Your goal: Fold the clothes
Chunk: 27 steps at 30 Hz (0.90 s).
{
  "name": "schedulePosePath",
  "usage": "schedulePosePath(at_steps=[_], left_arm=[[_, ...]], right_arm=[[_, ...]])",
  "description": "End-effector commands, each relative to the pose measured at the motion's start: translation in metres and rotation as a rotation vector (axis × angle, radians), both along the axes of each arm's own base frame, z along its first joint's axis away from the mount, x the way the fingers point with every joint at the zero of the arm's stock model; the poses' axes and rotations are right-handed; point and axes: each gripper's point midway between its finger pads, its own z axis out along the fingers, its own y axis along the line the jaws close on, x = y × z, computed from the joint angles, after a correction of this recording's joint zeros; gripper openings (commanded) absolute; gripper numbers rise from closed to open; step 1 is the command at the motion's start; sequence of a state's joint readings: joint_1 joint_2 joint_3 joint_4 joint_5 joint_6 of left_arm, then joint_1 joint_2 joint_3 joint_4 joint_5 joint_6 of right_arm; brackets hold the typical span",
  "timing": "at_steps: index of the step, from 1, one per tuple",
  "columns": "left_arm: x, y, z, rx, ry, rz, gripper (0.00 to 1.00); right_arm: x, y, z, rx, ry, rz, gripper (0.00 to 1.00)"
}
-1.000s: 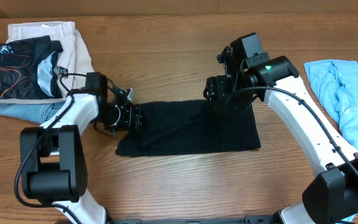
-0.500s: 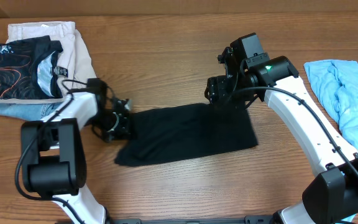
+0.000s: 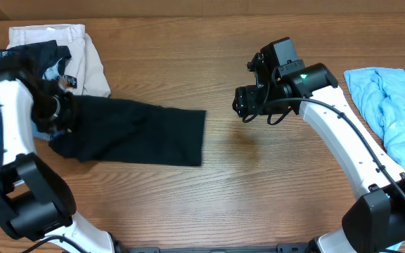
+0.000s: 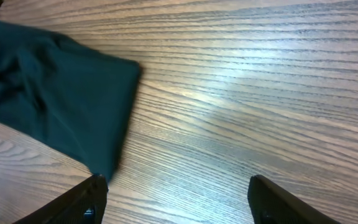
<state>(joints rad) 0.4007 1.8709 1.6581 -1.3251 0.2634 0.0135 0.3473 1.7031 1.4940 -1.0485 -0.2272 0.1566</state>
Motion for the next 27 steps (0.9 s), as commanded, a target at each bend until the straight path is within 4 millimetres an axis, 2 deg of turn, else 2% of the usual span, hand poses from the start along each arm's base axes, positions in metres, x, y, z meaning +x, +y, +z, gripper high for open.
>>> schedulePosePath(at_steps=[1,4,9,15,20,24,27], left_arm=[[0.020,-0.043,0.047,-0.146,-0.119,-0.014,0.04],[0.024,-0.081,0.050,-0.207,-0.109,-0.063,0.04],[0.027,-0.130,0.037,-0.144,-0.057,-0.163,0.06],[0.023,-0.170,0.004,0.063,0.031,-0.284,0.08],[0.018,-0.209,-0.022,0.079,0.085,-0.389,0.08],[0.011,-0.230,-0.040,0.084,0.130,-0.441,0.08],[0.012,-0.238,-0.044,0.085,0.124,-0.460,0.08]], right_arm=[[0.003,-0.002,-0.001,-0.009,-0.002,-0.007,0.76],[0.002,-0.002,-0.001,-0.008,-0.001,-0.007,0.76],[0.000,-0.003,-0.002,-0.013,0.011,-0.007,0.76],[-0.003,-0.004,-0.003,-0.017,0.021,-0.006,0.76],[-0.004,-0.004,-0.004,-0.021,0.027,-0.003,0.76],[-0.005,-0.005,-0.004,-0.023,0.028,0.001,0.76],[-0.005,-0.005,-0.004,-0.023,0.030,0.001,0.76]])
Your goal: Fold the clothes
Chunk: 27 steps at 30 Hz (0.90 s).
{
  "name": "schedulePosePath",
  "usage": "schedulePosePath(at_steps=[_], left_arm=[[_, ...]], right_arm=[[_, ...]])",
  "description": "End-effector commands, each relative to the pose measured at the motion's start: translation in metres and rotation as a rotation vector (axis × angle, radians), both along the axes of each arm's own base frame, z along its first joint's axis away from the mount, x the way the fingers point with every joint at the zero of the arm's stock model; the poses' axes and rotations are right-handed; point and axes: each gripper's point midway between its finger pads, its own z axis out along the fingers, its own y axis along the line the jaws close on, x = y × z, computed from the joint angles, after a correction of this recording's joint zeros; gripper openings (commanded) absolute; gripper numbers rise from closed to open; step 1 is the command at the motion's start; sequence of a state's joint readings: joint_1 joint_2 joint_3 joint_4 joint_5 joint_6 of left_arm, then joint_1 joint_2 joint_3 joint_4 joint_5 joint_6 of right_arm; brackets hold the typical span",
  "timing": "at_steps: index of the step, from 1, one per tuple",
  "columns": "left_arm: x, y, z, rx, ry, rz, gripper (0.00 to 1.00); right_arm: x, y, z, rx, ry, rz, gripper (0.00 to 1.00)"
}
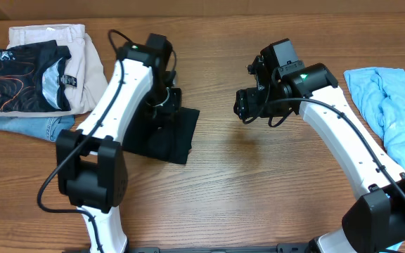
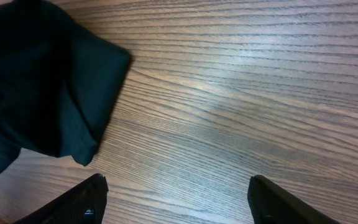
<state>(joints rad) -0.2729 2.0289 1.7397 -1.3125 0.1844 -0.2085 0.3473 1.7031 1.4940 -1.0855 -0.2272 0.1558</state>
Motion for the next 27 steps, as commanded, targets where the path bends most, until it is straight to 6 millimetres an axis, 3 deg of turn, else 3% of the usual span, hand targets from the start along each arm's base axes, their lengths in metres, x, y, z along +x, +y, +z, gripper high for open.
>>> schedulePosePath(at_steps=[1,7,10,16,21,27], left_arm=[[0.002,-0.008,-0.007,0.012,-0.004,-0.008,0.08],[0.004,-0.014,-0.007,0.006,-0.020,-0.019,0.15],[0.002,-0.016,-0.007,-0.003,-0.009,-0.020,0.29],[-0.017,-0.058,0.007,-0.229,0.064,-0.080,0.29],[-0.019,-0.076,0.030,-0.388,0.037,-0.197,0.29],[-0.006,-0.049,0.042,-0.358,0.005,-0.173,0.36]], right_arm=[[0.003,-0.002,-0.001,-0.010,-0.005,0.000,0.76],[0.002,-0.002,-0.001,-0.011,-0.002,0.000,0.76],[0.002,-0.002,-0.001,-0.011,-0.002,0.000,0.76],[0.002,-0.002,-0.001,-0.011,-0.002,0.000,0.76],[0.002,-0.002,-0.001,-0.011,-0.002,0.000,0.76],[0.002,-0.002,-0.002,-0.012,-0.001,0.000,0.76]])
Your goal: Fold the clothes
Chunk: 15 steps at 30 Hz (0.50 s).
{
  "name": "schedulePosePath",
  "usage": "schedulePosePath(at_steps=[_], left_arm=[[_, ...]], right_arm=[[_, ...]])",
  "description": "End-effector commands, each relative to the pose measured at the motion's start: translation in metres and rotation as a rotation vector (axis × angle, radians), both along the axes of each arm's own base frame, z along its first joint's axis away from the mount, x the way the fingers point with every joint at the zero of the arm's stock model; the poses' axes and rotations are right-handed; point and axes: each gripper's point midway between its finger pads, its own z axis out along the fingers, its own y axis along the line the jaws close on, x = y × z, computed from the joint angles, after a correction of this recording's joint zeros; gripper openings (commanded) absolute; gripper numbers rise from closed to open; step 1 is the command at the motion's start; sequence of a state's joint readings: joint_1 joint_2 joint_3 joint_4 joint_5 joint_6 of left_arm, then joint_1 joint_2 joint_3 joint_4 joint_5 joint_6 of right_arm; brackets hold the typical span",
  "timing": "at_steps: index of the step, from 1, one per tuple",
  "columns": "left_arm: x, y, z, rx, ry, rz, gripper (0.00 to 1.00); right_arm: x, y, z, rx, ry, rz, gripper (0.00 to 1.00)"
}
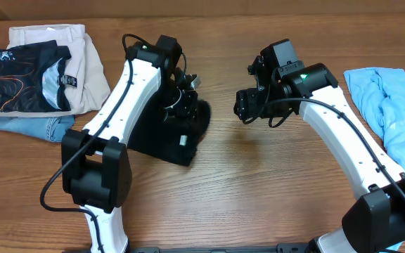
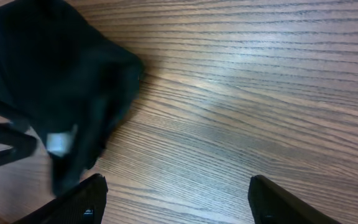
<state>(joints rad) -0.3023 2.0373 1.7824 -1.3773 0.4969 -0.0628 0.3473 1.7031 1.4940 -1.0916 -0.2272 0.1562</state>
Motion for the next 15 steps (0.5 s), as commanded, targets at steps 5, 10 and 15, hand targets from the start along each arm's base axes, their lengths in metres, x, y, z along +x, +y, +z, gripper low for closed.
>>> schedulePosePath(at_steps=[5,10,15], left_arm=[[0.053,0.045,0.031,0.015,-0.186,0.065,0.37],[0.091,0.095,0.019,0.250,-0.336,0.111,0.35],[0.101,0.110,-0.001,0.343,-0.388,0.072,0.34]], right_arm=[[0.002,-0.002,-0.001,-0.010,-0.004,0.001,0.77],[-0.008,0.022,0.006,0.105,0.013,0.112,0.70],[-0.023,0.060,0.019,0.259,0.029,0.222,0.44]])
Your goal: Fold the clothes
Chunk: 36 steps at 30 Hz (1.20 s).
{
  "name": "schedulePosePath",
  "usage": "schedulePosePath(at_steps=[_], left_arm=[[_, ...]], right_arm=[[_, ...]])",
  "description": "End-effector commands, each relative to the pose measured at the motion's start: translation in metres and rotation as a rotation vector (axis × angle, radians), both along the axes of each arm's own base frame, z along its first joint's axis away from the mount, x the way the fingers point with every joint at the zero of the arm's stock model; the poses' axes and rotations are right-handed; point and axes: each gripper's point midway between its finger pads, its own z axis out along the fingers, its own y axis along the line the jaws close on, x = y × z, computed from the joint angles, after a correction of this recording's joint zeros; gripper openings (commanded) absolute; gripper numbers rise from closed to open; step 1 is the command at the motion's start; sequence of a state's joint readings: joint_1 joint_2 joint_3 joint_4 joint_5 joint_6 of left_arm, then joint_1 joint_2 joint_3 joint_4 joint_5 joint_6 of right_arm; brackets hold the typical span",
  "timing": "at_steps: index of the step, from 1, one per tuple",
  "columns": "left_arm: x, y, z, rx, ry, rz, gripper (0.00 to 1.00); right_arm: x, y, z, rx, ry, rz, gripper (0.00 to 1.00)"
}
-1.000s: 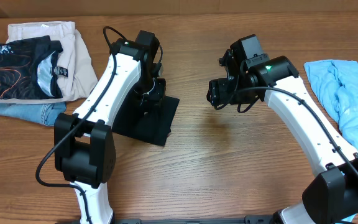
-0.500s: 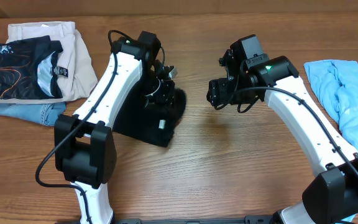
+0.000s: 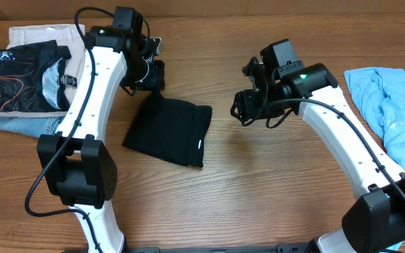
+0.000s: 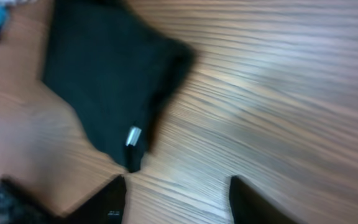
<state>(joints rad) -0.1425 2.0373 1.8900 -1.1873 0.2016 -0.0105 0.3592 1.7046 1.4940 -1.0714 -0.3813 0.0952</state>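
Note:
A black garment point(image 3: 167, 130) lies on the wooden table as a folded, roughly square packet, with a small white tag at its right edge. The right wrist view shows it blurred, as the black garment point(image 4: 107, 87) with its tag point(image 4: 133, 135). My left gripper point(image 3: 148, 72) hovers by the packet's far corner; its jaws cannot be made out. My right gripper point(image 3: 242, 111) hangs to the right of the packet. In its own view the right gripper point(image 4: 178, 200) is open over bare wood, the garment's corner just ahead.
A stack of folded clothes sits at the far left: a beige piece point(image 3: 48, 34), a black printed shirt point(image 3: 20, 70) and jeans point(image 3: 16, 123). A crumpled light blue garment point(image 3: 389, 105) lies at the right edge.
My left gripper has gone from the garment's right edge back to its far corner. The garment now lies flat as a packet. The right wrist view has shifted and is blurred.
The black garment first lay stretched out long, with my left gripper at its left end. Then that end was over the right half, halving the length. Then the gripper was at the right edge, and now the garment lies as a square packet.

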Motion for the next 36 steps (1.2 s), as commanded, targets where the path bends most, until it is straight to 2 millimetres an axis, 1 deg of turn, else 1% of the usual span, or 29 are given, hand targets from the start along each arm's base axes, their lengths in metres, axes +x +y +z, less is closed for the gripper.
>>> schedulePosePath(at_steps=[1,4,8,12,14,19,20,25,28,30,33,36], left_arm=[[0.000,0.019,-0.021,0.142,-0.004,-0.036,0.34],[0.002,0.031,-0.035,0.205,0.005,-0.020,0.34],[0.004,0.045,-0.055,0.236,0.045,0.002,0.34],[0.001,0.058,-0.080,0.242,0.113,0.023,0.33],[-0.002,0.063,-0.095,0.249,0.154,0.032,0.32],[-0.013,0.076,-0.122,0.265,0.248,0.071,0.29],[-0.015,0.080,-0.128,0.266,0.270,0.078,0.29],[-0.023,0.088,-0.138,0.265,0.320,0.118,0.27],[-0.027,0.091,-0.139,0.268,0.341,0.127,0.26],[-0.035,0.093,-0.138,0.272,0.377,0.152,0.26],[-0.057,0.102,-0.133,0.315,0.467,0.208,0.25],[-0.077,0.113,-0.126,0.374,0.547,0.249,0.20]], right_arm=[[-0.017,0.040,0.012,0.151,0.022,0.128,0.44],[-0.025,0.063,0.014,0.204,0.032,0.185,0.45],[-0.033,0.090,0.001,0.234,0.067,0.240,0.46],[-0.041,0.116,-0.022,0.262,0.135,0.277,0.46],[-0.045,0.126,-0.036,0.256,0.166,0.283,0.46],[-0.055,0.145,-0.068,0.243,0.228,0.312,0.46],[-0.056,0.150,-0.079,0.236,0.243,0.317,0.46],[-0.059,0.157,-0.109,0.215,0.295,0.307,0.46],[-0.063,0.158,-0.122,0.198,0.322,0.309,0.46],[-0.063,0.156,-0.130,0.180,0.331,0.304,0.47],[-0.062,0.148,-0.145,0.114,0.333,0.282,0.47],[-0.059,0.128,-0.159,-0.005,0.325,0.245,0.47]])
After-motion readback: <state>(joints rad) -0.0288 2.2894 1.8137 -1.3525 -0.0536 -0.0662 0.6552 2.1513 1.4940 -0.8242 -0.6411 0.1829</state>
